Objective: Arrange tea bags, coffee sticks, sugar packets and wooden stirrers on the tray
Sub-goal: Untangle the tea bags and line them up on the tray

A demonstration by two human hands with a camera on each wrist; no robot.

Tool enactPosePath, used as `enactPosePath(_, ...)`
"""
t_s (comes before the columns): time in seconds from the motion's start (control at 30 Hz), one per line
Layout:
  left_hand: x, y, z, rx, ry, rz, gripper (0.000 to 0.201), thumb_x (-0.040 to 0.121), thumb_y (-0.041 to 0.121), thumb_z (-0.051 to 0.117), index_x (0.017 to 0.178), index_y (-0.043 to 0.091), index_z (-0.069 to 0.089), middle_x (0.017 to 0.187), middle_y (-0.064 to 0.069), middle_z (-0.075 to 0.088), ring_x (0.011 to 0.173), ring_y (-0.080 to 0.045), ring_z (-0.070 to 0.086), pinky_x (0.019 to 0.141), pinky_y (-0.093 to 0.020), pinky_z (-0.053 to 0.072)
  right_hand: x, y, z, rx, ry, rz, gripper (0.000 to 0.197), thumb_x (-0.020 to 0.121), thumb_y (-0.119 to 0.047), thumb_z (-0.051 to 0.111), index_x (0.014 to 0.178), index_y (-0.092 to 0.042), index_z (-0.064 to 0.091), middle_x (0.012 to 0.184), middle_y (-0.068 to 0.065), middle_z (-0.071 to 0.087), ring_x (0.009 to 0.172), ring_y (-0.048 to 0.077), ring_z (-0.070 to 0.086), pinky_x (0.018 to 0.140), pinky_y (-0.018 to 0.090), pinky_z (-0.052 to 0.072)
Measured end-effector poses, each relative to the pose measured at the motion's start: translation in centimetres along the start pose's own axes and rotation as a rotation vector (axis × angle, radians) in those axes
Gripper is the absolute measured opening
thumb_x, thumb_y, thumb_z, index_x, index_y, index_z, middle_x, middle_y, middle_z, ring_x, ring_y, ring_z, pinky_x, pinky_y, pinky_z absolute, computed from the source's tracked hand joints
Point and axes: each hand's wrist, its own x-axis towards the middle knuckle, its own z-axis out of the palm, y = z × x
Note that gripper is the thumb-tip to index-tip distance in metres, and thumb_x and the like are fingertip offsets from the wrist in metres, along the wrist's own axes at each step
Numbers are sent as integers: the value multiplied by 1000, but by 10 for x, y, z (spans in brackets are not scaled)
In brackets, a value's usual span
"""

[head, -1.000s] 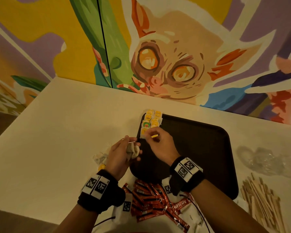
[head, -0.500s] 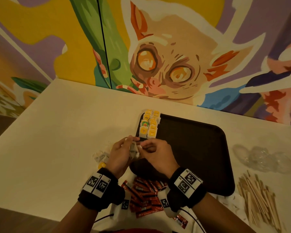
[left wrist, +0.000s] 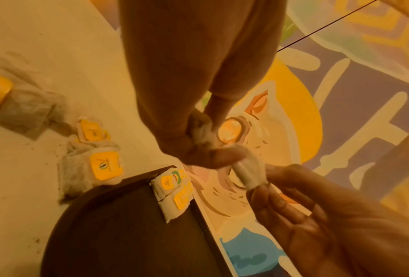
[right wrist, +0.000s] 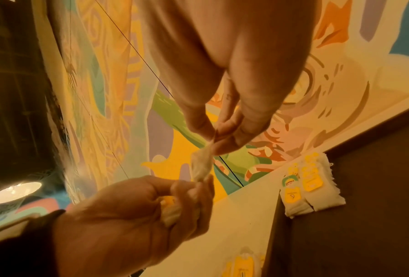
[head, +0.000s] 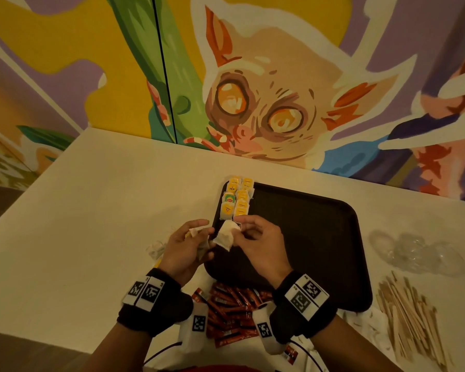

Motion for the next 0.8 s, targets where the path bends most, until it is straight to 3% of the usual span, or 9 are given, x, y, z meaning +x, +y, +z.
enactPosePath(0.17,-4,4,7,229,-33,160,22,97,4,47,94,10,68,69,0,51,52,-11,36,52,-25,26,1,2,-6,-42,23,17,19,83,-16,77,100,-25,74,93,-9,72,87,1,68,81,20,56)
enactPosePath(0.23,-7,5,10,323,-71,252,18,96,10,52,95,13,69,58,8,47,49,-8,36,49,-22,27,1,1,-5,9,32,19,15,83,-18,78,97,-23,76,92,-7,75,86,5,71,83,25,57)
enactPosePath(0.3,-12,6,13,527,-112,411,11,91,13,64,99,17,70,54,16,51,49,-1,46,49,-14,35,0,-1,-4,51,29,21,15,82,-20,78,96,-21,77,92,-5,76,85,9,73,85,32,59)
enactPosePath(0.4,-18,5,16,751,-154,565,30,83,15,74,110,24,66,75,24,58,67,11,57,59,-4,42,1,-1,-4,85,42,50,14,81,-21,79,94,-21,77,91,-5,76,89,9,72,87,36,58)
enactPosePath(0.5,-15,3,13,878,-172,608,37,83,26,73,118,32,63,103,24,60,95,19,53,74,2,39,0,-1,-4,61,27,43,12,82,-22,78,94,-20,78,90,-6,77,91,7,71,89,33,57)
enactPosePath(0.63,-8,-2,11,948,-223,627,28,87,31,69,111,41,62,105,18,63,96,7,55,75,-1,39,-1,-5,-6,-3,-19,11,8,84,-19,75,92,-20,77,85,-8,76,86,2,70,86,22,54)
enactPosePath(0.8,0,-9,7,965,-206,593,48,82,30,74,127,30,57,117,15,61,98,7,55,74,2,38,-2,-10,-11,-43,-74,12,8,87,-15,73,93,-17,77,86,-4,76,82,9,72,89,34,58)
